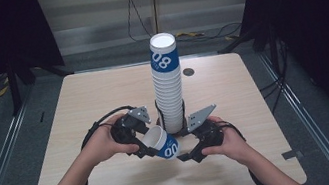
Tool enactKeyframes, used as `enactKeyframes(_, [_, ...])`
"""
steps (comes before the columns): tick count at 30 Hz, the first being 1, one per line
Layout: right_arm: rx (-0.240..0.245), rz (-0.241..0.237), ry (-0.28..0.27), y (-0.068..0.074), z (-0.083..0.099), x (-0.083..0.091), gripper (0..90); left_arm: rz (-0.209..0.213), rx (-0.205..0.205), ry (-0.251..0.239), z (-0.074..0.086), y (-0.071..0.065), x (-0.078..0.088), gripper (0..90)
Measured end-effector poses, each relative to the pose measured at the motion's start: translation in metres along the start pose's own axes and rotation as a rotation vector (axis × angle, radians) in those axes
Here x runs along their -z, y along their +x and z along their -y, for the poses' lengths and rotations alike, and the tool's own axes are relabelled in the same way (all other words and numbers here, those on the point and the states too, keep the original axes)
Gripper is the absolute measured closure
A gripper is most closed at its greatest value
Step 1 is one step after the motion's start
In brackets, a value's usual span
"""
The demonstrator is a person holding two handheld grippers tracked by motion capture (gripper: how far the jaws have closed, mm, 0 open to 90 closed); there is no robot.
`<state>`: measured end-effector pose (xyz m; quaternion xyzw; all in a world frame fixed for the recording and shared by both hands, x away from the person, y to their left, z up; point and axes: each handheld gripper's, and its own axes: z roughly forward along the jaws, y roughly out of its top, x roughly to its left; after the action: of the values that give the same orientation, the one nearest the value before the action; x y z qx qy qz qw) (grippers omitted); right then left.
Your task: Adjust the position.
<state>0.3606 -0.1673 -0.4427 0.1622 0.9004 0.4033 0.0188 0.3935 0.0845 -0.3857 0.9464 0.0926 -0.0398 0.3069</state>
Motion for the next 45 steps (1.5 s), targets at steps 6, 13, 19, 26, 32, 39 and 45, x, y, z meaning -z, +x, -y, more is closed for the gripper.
enactKeyframes(6, [-0.005,0.0,0.011,-0.001,0.001,0.001,12.8,-0.017,0.017,0.027,0.004,0.001,0.0,21.1])
enactKeyframes(13, [-0.002,0.003,0.026,-0.001,0.001,0.003,12.8,-0.023,0.029,0.062,0.009,0.007,0.001,20.8])
enactKeyframes(19, [-0.001,0.017,0.057,-0.001,0.001,0.004,12.8,-0.021,0.063,0.086,0.013,0.01,0.001,20.5])
enactKeyframes(26, [0.006,0.017,0.067,-0.002,0.003,0.004,12.8,-0.044,0.065,0.117,0.018,0.016,0.002,20.3])
enactKeyframes(32, [0.006,0.02,0.071,-0.002,0.003,0.004,12.8,-0.082,0.076,0.156,0.02,0.018,0.003,19.9])
enactKeyframes(39, [0.006,0.023,0.076,-0.001,0.003,0.004,12.8,-0.107,0.101,0.196,0.027,0.025,0.004,19.6])
enactKeyframes(45, [0.009,0.023,0.073,-0.001,0.003,0.004,12.9,-0.119,0.118,0.227,0.03,0.028,0.002,19.4])
